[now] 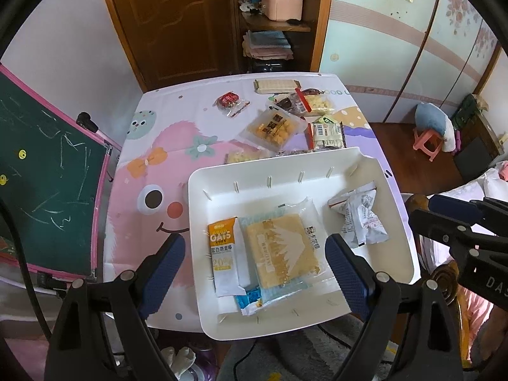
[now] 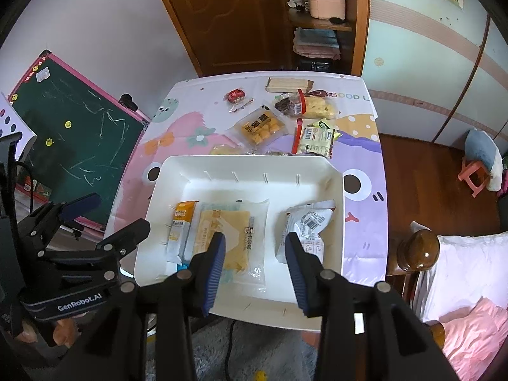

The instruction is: Organize snacks

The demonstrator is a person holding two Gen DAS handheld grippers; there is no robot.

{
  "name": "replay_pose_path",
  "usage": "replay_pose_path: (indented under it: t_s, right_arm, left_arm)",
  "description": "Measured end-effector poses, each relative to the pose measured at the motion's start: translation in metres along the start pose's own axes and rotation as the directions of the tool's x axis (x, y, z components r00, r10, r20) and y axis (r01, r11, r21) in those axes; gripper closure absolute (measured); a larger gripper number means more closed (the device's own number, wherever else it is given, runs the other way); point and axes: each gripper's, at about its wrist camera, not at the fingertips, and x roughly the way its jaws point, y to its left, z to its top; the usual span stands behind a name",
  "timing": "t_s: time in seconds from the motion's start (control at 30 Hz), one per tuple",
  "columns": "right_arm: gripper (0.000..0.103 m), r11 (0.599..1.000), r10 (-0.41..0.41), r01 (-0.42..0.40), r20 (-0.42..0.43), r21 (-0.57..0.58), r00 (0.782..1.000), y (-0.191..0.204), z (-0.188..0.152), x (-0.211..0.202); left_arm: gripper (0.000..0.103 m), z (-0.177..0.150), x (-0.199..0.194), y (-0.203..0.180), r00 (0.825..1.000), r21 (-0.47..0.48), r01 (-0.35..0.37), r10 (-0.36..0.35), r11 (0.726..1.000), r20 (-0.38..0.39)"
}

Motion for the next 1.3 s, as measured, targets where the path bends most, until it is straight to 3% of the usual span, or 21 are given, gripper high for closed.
replay_pose_path:
  t_s: [0.7,1.0,1.3]
  right_arm:
    - [0.063,0.999,0.008,-0.01,0.027,0.045,1.0,-0.014,0.012,-0.006]
    - [0.063,0.995,-0.021,0.018,0.031,0.1,0.999,-0.038,0.041,0.004]
    - [0.064,0.985,-0.101,0.091,0.065,0.149,0.993,-0.081,0.101,0.022]
  left_arm:
    - [0.014,0.033,0.001,-0.006,1.0,0.049,-0.003,0.001,0.999,0.031]
    - [0.014,0.075,0.013,-0.016,0.999,0.121,-0.015,0.009,0.993,0.049]
    - [0.014,0.147,0.047,-0.019,0.998,0.175,0.003,-0.015,0.985,0.066]
